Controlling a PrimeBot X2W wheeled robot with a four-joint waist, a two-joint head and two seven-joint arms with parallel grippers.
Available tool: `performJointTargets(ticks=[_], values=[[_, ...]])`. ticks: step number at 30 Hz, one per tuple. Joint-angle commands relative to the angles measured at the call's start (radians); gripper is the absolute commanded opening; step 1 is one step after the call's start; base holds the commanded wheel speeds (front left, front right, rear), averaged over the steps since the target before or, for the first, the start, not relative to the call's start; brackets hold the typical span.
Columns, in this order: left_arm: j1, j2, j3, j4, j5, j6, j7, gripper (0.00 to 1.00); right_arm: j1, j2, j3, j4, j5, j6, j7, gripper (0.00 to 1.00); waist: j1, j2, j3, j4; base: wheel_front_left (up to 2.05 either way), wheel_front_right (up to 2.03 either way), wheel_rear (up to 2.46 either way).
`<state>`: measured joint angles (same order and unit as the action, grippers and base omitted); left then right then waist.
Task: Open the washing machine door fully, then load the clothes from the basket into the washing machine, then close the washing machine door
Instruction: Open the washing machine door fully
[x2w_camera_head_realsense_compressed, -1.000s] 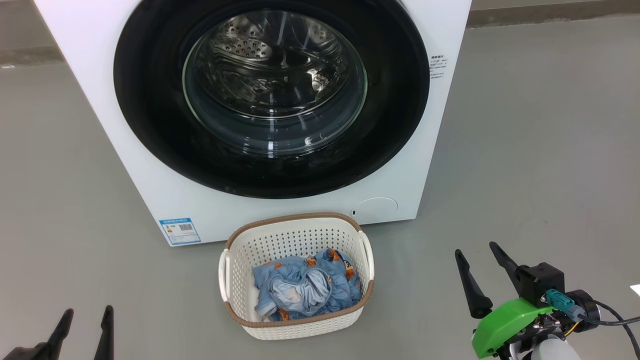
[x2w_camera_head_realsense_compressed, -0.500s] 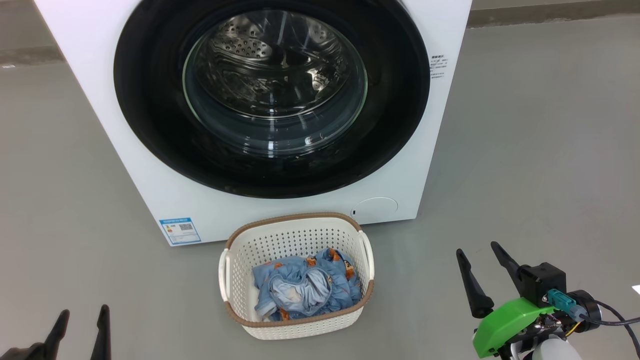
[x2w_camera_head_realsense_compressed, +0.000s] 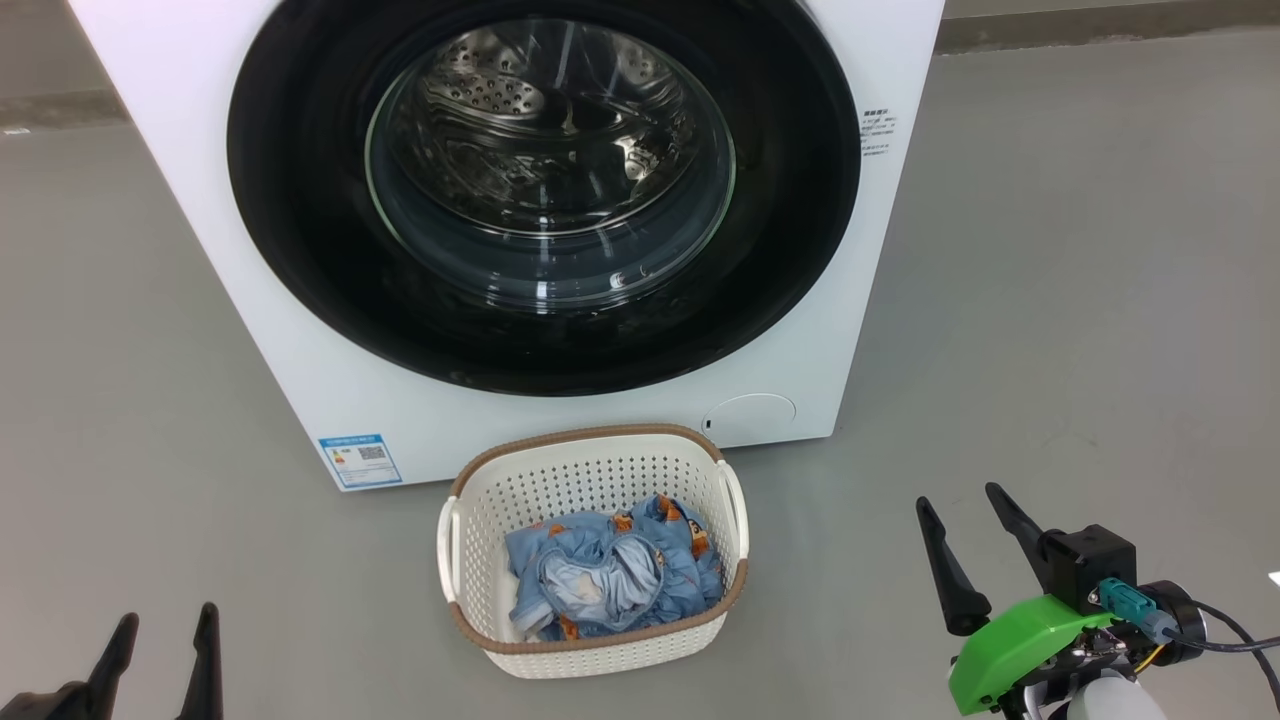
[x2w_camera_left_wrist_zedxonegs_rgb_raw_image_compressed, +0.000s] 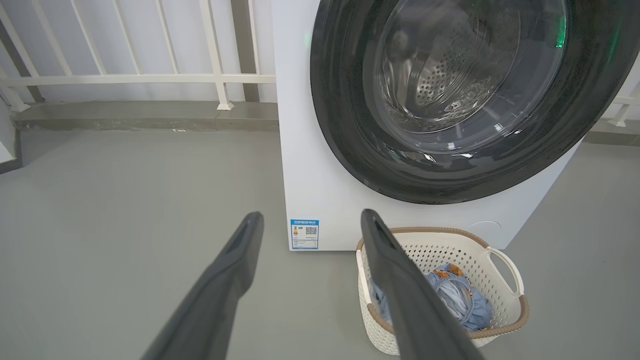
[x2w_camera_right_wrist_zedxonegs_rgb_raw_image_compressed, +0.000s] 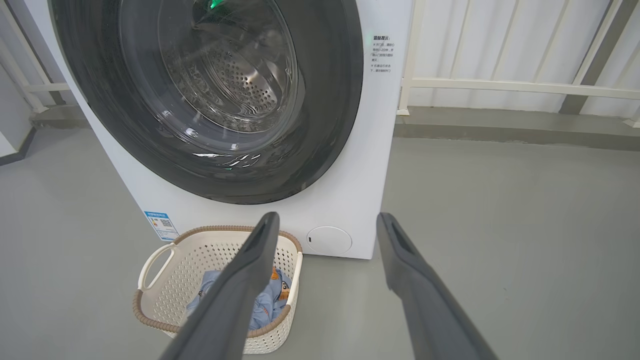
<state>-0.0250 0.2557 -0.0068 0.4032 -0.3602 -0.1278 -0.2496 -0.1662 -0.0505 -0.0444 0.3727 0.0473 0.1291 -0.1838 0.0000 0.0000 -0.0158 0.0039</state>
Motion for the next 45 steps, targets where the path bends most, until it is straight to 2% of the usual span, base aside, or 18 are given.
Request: performJointTargets(ticks=[1,13,34,45], values=[[-0.042,0.036,0.031,-0.030,0.004,-0.003,-0.012,1.00,-0.039,0.000,0.023,-0.021,0.006,0.002,-0.010,1.00,0.0000,0.0000,0.000,0.000,0.00,0.00,0.00],[-0.041,0.036,0.030,-0.033,0.017,-0.003,-0.012,1.00,-0.039,0.000,0.017,-0.019,0.008,0.002,-0.016,1.00,0.0000,0.0000,0.002,0.000,0.30,0.30,-0.60],[-0.041,0.036,0.040,-0.066,0.004,-0.003,-0.012,1.00,-0.036,0.000,0.012,-0.027,0.017,0.002,-0.030,1.00,0.0000,0.0000,0.012,0.004,1.06,1.06,-2.13],[-0.021,0.030,0.039,-0.107,0.009,-0.003,-0.012,1.00,-0.038,0.000,0.014,-0.021,0.025,0.002,-0.038,1.00,0.0000,0.0000,0.009,0.004,0.22,0.22,-0.43]])
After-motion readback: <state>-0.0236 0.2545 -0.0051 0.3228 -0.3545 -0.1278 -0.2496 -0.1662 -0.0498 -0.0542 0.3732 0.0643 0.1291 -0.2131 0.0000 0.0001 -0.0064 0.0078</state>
